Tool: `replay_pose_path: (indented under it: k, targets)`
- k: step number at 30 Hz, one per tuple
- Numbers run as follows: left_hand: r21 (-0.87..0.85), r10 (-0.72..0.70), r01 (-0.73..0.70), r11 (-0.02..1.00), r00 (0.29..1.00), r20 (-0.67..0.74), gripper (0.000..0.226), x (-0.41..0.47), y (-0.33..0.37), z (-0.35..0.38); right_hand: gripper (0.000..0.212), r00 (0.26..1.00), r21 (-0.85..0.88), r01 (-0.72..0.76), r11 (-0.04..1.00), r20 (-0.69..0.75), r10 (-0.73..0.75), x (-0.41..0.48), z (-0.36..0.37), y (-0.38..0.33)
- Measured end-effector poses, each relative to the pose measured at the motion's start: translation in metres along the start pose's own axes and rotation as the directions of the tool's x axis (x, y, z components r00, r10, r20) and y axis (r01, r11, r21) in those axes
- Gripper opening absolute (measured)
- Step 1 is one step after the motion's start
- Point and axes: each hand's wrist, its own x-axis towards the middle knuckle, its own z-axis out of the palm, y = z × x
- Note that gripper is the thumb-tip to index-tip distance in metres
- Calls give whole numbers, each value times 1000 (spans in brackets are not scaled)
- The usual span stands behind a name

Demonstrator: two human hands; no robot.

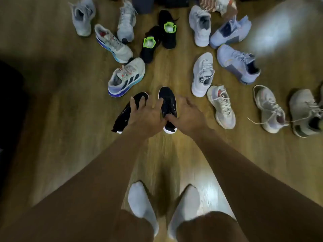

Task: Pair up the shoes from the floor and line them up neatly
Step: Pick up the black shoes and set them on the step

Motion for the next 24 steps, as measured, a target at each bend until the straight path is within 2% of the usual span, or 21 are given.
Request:
replay_pose_path:
  k: [3,4,8,11,14,16,19,21,24]
  targets:
    - [17,27,-27,999,1000,5,72,58,-19,73,78,994,47,-107,993,6,106,68,55,32]
    - [2,21,-21,1000,1000,11,74,75,-26,97,80,988,44,-149,988,48,147,88,72,42]
    - [-127,-6,10,992,1000,30,75,136,-39,173,88,979,-80,-164,983,114,172,153,143,74]
    - [-73,19,-11,997,993,116,81,162,-41,211,93,970,-143,-197,970,115,214,179,184,89]
    - [-224,-4,34,974,991,131,44,179,-32,226,93,958,-114,-268,957,74,277,192,200,97]
    - [-294,-32,57,954,995,91,32,183,-22,230,93,957,-71,-282,957,42,286,198,202,103]
    - [-413,-113,119,903,993,40,30,177,-15,242,90,966,67,-260,963,12,260,199,200,111]
    - [-546,-164,162,822,985,46,38,173,-9,248,85,966,183,-253,950,-10,259,197,194,116]
    - [-653,-156,129,747,988,17,50,170,1,250,68,957,369,-270,889,1,290,193,182,123]
